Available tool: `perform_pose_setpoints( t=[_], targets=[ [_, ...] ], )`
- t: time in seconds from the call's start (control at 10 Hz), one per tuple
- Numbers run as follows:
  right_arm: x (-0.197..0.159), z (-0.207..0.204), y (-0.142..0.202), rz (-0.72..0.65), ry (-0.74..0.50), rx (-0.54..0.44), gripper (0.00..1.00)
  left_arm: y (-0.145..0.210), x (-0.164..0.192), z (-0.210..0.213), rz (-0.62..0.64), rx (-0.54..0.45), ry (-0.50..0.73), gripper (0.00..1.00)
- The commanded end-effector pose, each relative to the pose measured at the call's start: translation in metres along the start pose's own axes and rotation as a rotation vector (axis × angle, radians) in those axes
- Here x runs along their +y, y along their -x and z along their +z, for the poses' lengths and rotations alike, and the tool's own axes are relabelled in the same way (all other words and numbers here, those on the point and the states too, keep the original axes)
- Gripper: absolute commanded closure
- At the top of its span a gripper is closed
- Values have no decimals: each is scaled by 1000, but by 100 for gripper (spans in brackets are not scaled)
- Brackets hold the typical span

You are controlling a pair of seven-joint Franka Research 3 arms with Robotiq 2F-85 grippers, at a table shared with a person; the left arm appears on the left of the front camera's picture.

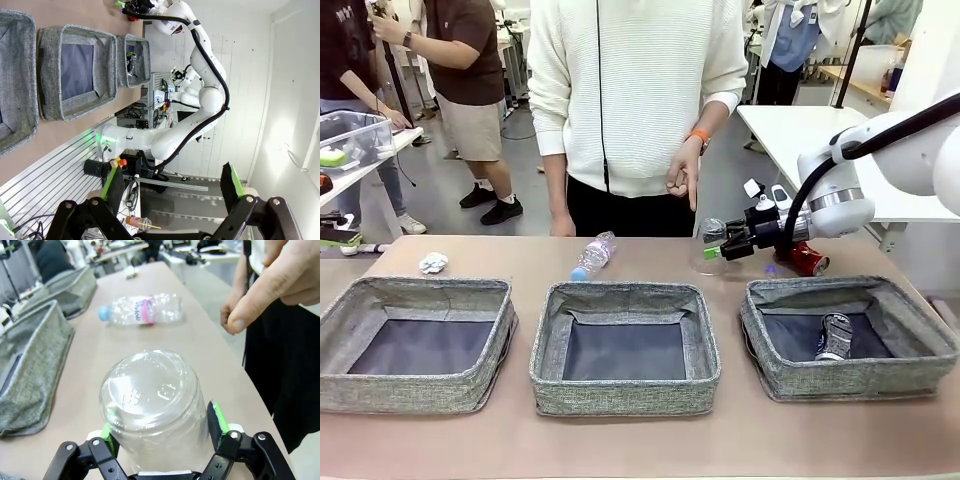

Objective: Sort the waste into the appropriate baskets.
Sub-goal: Pick up the waste item pointed out by the person.

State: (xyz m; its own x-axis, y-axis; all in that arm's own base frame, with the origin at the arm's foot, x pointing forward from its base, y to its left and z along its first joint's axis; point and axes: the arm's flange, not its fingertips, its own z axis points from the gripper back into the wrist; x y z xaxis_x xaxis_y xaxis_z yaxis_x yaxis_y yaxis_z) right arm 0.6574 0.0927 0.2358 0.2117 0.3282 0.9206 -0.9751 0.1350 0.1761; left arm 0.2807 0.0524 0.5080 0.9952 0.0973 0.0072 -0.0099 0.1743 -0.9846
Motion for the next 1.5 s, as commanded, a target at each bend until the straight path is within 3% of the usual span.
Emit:
perform_pose_setpoints(
  t=[0.0, 0.1, 0.2, 0.3, 0.4, 0.5, 0.6, 0.7, 0.8, 1.3, 1.4],
  targets=[
    [-3, -3, -5, -19, -11, -11, 39, 0, -1, 1, -21, -2, 18, 0],
    [-3, -2, -5, -20, -13, -8, 25, 0, -1, 1, -21, -2, 18, 0],
    [-3, -2, -5, -22, -16, -2, 59, 0, -1, 1, -21, -2, 18, 0],
    [-3, -2, -5, -24, -17, 1, 44, 0, -1, 1, -21, -2, 18, 0],
    [-3, -1, -5, -27, -21, 2, 78, 0, -1, 1, -21, -2, 18, 0],
    [-3, 1, -5, -30, -25, 6, 64, 0, -1, 1, -21, -2, 18, 0],
    [-3, 3, -5, -31, -28, 7, 98, 0, -1, 1, -21, -2, 18, 0],
    [-3, 4, -4, -35, -32, 8, 83, 0, -1, 1, -21, -2, 18, 0],
    [-3, 5, -4, -36, -36, 12, 100, 0, -1, 1, -21, -2, 18, 0],
    [3, 23, -7, -34, -94, 47, 100, 0, -1, 1, -21, -2, 18, 0],
    [12, 38, -21, -46, -136, 55, 100, 0, -1, 1, -21, -2, 18, 0]
  ],
)
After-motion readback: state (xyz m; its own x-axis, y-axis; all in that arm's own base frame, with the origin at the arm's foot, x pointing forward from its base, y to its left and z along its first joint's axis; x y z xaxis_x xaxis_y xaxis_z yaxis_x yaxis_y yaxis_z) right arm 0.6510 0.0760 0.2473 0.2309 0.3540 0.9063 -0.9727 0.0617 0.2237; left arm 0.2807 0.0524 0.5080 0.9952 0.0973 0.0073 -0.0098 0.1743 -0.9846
